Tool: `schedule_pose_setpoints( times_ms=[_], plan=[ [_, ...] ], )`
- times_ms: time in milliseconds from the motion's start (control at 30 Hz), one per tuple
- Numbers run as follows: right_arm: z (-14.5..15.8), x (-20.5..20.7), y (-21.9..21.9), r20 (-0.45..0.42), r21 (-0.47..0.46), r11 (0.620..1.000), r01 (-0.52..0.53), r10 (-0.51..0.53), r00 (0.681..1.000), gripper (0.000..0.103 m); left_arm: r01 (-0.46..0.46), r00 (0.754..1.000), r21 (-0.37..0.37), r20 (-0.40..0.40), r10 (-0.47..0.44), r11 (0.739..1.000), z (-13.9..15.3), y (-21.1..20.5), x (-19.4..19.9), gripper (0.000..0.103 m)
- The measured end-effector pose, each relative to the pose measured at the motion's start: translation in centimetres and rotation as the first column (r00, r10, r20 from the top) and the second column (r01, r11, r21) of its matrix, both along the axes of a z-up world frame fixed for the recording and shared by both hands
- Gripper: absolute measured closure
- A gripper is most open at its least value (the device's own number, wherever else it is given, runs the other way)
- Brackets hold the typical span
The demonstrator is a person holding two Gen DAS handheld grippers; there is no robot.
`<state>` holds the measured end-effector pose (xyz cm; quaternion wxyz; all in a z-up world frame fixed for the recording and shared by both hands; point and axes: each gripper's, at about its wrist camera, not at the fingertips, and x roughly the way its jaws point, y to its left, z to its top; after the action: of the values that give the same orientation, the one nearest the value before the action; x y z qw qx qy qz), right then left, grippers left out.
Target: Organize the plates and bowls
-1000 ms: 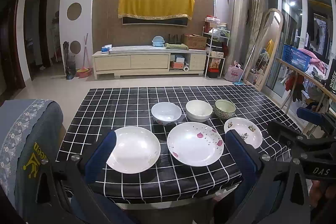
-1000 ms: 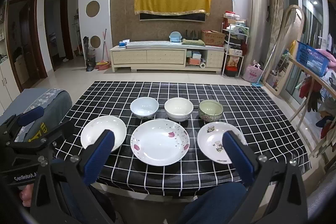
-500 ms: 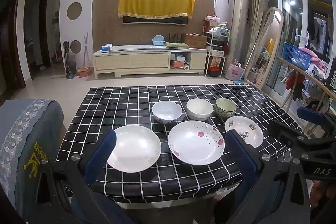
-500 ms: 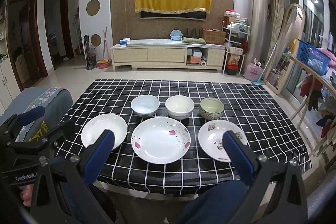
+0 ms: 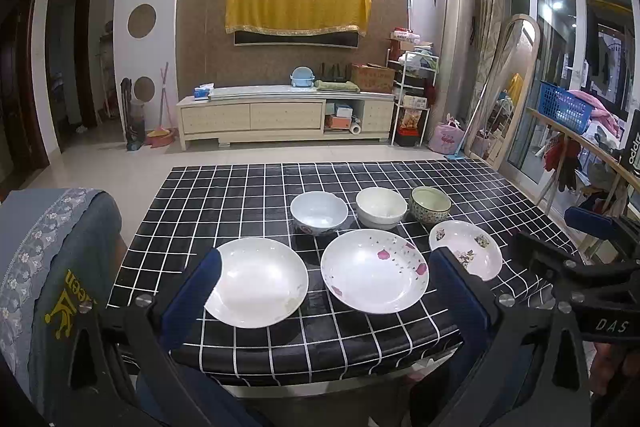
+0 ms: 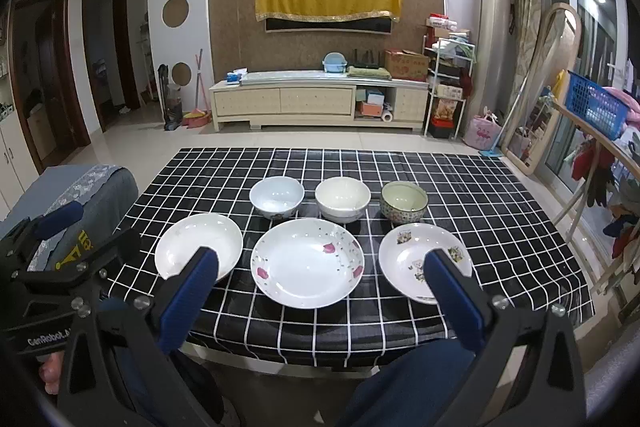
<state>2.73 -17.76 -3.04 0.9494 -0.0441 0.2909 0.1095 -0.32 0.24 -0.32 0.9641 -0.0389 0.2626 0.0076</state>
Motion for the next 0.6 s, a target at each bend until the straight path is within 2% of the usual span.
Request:
schedule_pose_setpoints(
  times_ms=[400, 500, 600],
  plan=[
    [-0.3, 0.4, -0.1, -0.013, 0.004, 1.000, 0.020, -0.020, 1.000, 0.000, 0.006, 1.000, 0.019, 0.000, -0.006, 1.000, 0.0, -0.1, 0.3, 0.000],
    [-0.3, 0.8, 0.5, 0.008, -0.046, 0.997, 0.057, -0.056, 0.998, 0.000, 0.009, 1.000, 0.026, -0.003, -0.009, 1.000, 0.0, 0.2, 0.8, 0.000],
    [0.1, 0.9, 0.7, 0.059, -0.028, 0.999, 0.039, -0.037, 0.998, 0.000, -0.012, 1.000, 0.022, -0.005, 0.013, 1.000, -0.1, 0.9, 1.6, 0.000]
  ],
)
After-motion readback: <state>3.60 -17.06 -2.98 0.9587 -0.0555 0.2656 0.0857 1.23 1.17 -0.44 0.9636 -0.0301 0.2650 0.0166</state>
